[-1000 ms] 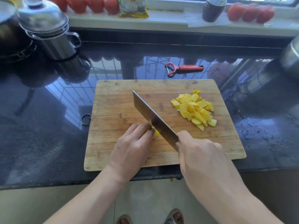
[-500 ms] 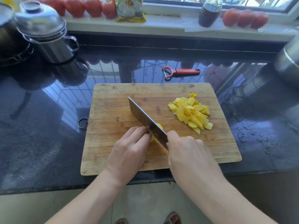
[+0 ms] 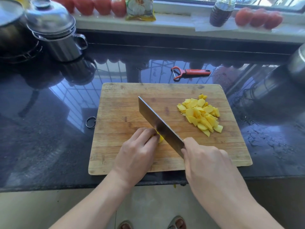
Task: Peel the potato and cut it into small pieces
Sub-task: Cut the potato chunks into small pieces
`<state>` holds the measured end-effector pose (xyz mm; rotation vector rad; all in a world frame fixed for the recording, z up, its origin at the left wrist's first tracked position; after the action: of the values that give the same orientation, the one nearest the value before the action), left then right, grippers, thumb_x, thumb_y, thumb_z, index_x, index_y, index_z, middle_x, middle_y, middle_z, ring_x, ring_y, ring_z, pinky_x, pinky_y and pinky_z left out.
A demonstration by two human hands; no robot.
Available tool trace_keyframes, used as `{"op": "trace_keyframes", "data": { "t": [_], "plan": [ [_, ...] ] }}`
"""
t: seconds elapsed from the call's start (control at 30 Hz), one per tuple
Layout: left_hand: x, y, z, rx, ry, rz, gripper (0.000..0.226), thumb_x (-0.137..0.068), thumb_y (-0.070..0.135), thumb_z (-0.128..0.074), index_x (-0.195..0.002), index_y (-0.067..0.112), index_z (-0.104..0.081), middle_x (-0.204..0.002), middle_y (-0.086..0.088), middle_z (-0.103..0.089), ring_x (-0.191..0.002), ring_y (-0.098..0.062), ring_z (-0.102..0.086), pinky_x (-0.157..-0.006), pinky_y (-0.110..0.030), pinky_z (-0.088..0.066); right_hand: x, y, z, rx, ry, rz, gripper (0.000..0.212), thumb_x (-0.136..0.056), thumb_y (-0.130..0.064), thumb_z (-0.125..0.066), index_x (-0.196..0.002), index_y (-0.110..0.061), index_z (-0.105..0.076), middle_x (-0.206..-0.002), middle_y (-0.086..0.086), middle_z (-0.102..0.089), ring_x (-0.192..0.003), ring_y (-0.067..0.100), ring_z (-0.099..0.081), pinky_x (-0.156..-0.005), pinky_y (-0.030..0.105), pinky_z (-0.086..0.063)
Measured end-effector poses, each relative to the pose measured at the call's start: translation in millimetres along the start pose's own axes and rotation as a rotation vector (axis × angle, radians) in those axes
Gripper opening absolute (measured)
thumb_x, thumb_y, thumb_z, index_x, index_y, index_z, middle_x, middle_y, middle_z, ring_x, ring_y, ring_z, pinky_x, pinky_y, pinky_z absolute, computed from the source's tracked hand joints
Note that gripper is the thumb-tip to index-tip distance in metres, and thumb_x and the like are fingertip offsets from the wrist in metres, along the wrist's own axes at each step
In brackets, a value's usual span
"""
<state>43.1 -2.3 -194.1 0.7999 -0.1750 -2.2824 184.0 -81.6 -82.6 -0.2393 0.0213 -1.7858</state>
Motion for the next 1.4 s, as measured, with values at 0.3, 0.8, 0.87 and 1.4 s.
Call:
{"op": "trace_keyframes", "data": {
  "t": [0.3, 0.8, 0.87, 1.4],
  "plan": [
    [0, 0, 1, 0.013, -0.006, -0.004, 0.015, -0.092, -0.011, -0.065, -0.090, 0.003, -0.071, -0.104, -0.011, -0.070, -0.095, -0.029, -0.066, -0.087, -0.037, -0.057, 6, 4, 13, 0.047, -0.109, -0.054, 0.028, -0.104, -0.027, -0.038, -0.080, -0.028, -0.022, -0.067, -0.006, -0.040, -0.056, 0.011, -0.029, -0.050, 0.035, -0.027],
    [2, 0, 1, 0.013, -0.003, 0.005, 0.011, -0.096, -0.006, -0.065, -0.092, 0.001, -0.072, -0.105, -0.012, -0.070, -0.095, -0.029, -0.067, -0.083, -0.038, -0.058, -15, -1, -2, -0.172, 0.104, 0.071, 0.018, -0.103, -0.024, -0.047, -0.085, -0.027, -0.043, -0.061, -0.006, -0.047, -0.056, 0.028, -0.044, -0.048, 0.037, -0.029],
    [2, 0, 0, 0.011, -0.011, 0.003, 0.010, -0.095, -0.006, -0.066, -0.093, 0.002, -0.072, -0.105, -0.012, -0.069, -0.095, -0.028, -0.066, -0.084, -0.038, -0.058, -9, 0, 1, -0.170, 0.103, 0.077, 0.019, -0.103, -0.028, -0.046, -0.084, -0.028, -0.041, -0.057, -0.009, -0.039, -0.051, 0.021, -0.036, -0.045, 0.035, -0.025],
    [1, 0, 1, 0.005, -0.008, 0.017, 0.017, -0.088, -0.012, -0.065, -0.087, 0.005, -0.068, -0.099, -0.009, -0.068, -0.090, -0.029, -0.064, -0.082, -0.037, -0.057, -12, -17, 3, -0.052, -0.063, 0.023, 0.018, -0.104, -0.017, -0.035, -0.089, -0.028, -0.034, -0.083, -0.006, -0.046, -0.075, 0.028, -0.049, -0.054, 0.037, -0.029]
  ]
}}
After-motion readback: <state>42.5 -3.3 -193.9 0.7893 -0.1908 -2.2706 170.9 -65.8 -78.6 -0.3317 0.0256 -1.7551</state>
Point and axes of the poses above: each hand's wrist, its own x-axis away from the middle knuckle, its own z-axis out of the back of the hand, y = z × x, the point moved 3 cm from there along -x, towards the middle knuckle
